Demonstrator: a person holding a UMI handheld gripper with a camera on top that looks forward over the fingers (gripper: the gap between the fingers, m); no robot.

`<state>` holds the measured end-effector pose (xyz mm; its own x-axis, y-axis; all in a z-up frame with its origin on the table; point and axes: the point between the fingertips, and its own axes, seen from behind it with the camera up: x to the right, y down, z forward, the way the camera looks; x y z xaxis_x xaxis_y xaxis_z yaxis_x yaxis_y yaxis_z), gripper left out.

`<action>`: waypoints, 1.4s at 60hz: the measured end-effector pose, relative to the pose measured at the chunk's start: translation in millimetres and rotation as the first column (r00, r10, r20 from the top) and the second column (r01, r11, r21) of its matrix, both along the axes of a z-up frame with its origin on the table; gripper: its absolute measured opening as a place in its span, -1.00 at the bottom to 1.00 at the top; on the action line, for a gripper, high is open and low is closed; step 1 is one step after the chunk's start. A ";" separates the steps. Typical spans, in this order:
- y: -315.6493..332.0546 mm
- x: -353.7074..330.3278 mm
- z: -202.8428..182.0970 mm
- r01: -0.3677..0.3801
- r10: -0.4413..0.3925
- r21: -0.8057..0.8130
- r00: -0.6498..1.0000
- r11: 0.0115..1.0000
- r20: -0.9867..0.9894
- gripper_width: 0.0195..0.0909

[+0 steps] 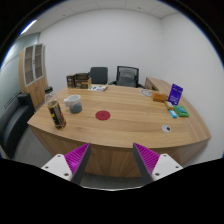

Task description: Pour water

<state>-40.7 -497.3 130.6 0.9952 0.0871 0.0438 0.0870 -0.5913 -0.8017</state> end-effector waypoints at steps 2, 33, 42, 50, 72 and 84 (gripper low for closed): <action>-1.1 -18.8 -4.2 -0.013 0.013 -0.013 1.000 1.000 -0.003 0.85; 106.2 -299.9 -20.6 0.013 -0.002 0.120 0.995 0.993 -0.096 0.86; 167.1 -305.6 -30.5 0.079 -0.065 0.182 0.995 0.980 -0.078 0.83; 202.3 -303.8 -45.9 0.109 -0.095 0.211 0.992 0.971 -0.079 0.33; 215.3 -310.9 -41.9 0.043 -0.048 0.308 0.999 0.950 0.011 -0.59; 232.0 -368.1 12.3 0.042 0.030 0.324 0.976 0.945 -0.216 -0.59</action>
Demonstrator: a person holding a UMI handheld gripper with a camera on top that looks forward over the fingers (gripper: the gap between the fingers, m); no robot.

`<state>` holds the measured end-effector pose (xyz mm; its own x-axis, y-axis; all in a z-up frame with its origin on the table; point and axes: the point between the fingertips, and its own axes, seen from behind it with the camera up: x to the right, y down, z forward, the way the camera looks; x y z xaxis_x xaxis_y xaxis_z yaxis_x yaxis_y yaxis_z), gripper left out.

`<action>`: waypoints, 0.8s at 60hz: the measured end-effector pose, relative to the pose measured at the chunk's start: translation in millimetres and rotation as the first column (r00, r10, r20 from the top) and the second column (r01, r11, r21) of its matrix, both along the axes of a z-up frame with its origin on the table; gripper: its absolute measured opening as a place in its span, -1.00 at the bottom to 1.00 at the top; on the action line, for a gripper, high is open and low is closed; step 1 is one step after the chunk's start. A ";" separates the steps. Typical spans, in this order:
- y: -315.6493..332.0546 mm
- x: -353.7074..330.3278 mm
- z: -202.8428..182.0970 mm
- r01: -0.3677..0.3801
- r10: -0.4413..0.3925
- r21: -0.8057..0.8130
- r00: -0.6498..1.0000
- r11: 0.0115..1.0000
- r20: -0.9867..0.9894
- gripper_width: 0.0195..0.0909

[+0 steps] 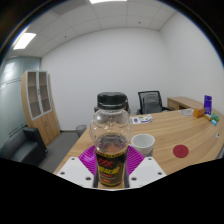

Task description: Pour water

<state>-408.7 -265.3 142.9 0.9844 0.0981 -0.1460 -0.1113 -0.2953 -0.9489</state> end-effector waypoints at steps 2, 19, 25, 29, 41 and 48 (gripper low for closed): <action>4.8 -10.1 15.2 -0.011 0.012 0.012 0.996 1.000 -0.086 -0.59; 81.9 -52.8 91.4 -0.074 -0.005 -0.042 0.439 0.996 -0.898 -0.61; 103.0 -45.9 92.9 -0.086 -0.073 -0.085 0.128 0.993 -0.989 -0.60; 114.1 -37.5 83.8 -0.097 -0.118 -0.113 -0.040 0.989 -0.992 -0.60; 127.1 -30.6 51.2 -0.139 -0.226 -0.193 -0.285 0.971 -0.931 -0.60; 126.2 -30.0 43.4 -0.152 -0.252 -0.216 -0.283 0.964 -0.925 -0.60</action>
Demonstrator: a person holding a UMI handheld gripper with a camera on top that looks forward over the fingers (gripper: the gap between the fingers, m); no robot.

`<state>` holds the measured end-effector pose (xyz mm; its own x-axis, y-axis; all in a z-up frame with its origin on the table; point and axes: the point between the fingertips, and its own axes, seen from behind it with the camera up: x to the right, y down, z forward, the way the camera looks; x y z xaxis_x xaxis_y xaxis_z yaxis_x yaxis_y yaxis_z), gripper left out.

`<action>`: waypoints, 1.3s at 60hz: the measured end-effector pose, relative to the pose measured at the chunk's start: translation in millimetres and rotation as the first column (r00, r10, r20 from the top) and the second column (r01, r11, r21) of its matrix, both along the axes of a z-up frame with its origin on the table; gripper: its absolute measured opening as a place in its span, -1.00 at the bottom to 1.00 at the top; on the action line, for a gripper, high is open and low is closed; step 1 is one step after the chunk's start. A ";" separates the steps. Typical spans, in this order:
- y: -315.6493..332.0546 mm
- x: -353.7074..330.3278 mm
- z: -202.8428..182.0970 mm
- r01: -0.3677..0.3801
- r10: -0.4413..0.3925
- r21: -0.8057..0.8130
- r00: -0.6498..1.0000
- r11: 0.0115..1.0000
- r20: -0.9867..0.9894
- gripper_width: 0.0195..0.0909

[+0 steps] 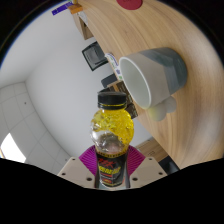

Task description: Pour water

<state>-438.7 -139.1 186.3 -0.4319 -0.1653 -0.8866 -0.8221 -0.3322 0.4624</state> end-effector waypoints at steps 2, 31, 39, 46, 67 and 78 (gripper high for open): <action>-6.4 5.0 3.7 -0.005 0.005 -0.004 1.000 1.000 0.001 -0.60; -10.5 155.8 121.6 -0.131 -0.225 0.287 0.359 0.949 0.906 -0.59; 4.9 215.8 108.2 -0.166 -0.272 0.264 -0.026 0.950 0.962 -0.59; 0.8 263.9 68.7 -0.194 -0.247 0.196 -0.292 0.961 0.924 -0.59; -9.4 317.4 -85.6 -0.232 -0.101 0.003 -0.414 0.973 0.905 -0.59; -14.3 319.7 -99.9 -0.239 -0.117 0.013 -0.424 0.971 0.898 -0.57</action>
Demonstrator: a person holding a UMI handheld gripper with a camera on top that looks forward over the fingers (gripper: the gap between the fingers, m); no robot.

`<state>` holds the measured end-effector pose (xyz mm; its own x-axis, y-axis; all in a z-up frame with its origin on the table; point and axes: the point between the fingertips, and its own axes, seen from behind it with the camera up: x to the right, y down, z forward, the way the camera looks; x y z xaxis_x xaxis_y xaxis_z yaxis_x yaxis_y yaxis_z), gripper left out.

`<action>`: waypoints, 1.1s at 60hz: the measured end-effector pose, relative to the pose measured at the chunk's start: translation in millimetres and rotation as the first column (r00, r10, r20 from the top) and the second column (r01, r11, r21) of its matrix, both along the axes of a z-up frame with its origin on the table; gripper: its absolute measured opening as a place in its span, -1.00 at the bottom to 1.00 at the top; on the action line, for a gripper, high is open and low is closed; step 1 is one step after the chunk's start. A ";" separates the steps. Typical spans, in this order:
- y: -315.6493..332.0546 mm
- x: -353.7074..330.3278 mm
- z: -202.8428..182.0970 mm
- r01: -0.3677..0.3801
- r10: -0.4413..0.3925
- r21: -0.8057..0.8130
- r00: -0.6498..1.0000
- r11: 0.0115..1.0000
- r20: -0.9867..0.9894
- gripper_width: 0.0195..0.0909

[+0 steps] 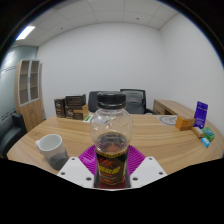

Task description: Pour water

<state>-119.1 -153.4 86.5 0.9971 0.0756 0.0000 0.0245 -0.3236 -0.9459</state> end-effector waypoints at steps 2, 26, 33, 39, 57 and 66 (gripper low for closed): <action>0.4 0.1 0.2 0.001 -0.001 0.000 1.000 1.000 -0.004 -0.54; -43.6 -5.3 26.3 0.039 -0.039 -0.107 0.999 0.993 -0.002 0.87; -90.9 -14.5 68.2 0.059 -0.057 -0.094 0.998 0.994 0.018 0.85; -142.4 -22.0 101.2 0.089 -0.085 -0.097 0.996 0.991 0.039 0.85; -265.0 -55.0 166.6 0.138 -0.135 -0.118 0.990 0.983 0.034 0.86; -289.3 -63.5 181.7 0.139 -0.136 -0.112 0.990 0.984 0.036 0.86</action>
